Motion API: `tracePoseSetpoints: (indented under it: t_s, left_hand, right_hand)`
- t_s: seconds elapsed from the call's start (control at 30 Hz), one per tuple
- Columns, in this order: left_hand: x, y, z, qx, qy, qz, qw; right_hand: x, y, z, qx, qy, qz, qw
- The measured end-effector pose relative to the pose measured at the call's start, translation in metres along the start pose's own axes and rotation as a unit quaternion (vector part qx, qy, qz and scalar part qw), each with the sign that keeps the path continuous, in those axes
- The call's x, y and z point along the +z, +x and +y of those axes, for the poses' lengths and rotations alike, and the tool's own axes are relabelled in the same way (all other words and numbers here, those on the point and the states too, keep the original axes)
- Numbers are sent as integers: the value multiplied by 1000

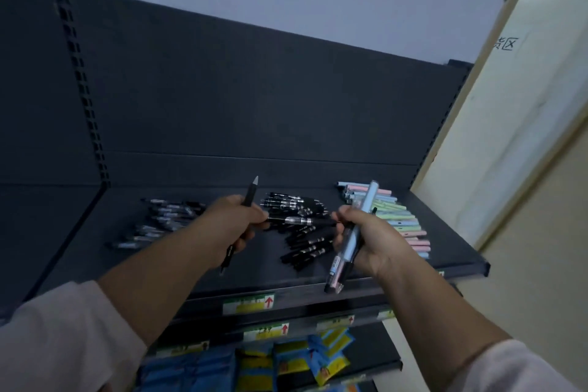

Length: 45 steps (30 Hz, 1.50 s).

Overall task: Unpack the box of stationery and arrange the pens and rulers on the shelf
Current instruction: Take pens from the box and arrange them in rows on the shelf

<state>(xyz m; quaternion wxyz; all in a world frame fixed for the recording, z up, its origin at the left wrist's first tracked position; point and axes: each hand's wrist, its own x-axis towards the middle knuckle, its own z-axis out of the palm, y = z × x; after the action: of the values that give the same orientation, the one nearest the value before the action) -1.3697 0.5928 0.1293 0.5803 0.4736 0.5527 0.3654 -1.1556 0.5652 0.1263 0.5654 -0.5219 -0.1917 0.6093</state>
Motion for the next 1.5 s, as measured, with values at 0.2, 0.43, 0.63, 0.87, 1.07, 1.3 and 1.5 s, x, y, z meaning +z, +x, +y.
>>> tracePoseSetpoints:
  t_s: [0.2,0.43,0.63,0.87,1.07,1.3,1.5]
  left_hand:
    - [13,30,-7,-12,28,-28,999]
    - [35,58,-9,-24,35,-3,999]
    - [59,79,-14,-44,37,70,996]
    - [81,103,-20,-71,27,158,984]
    - [80,103,-29,18,161,125,979]
    - [87,110,-23,79,390,93,913]
    - [96,115,-19,130,420,89,894]
  right_hand:
    - [-5,40,-1,10,-22,48,999]
    - [-20,93,-10,33,-140,54,988]
    - [-35,139,-23,49,-195,5,980]
    - [-46,181,-24,45,-254,-28,966]
    - [-29,185,-33,-21,-313,-88,945]
    - [-3,171,-27,-30,-297,-190,935]
    - [-26,177,-36,-46,-294,-126,946]
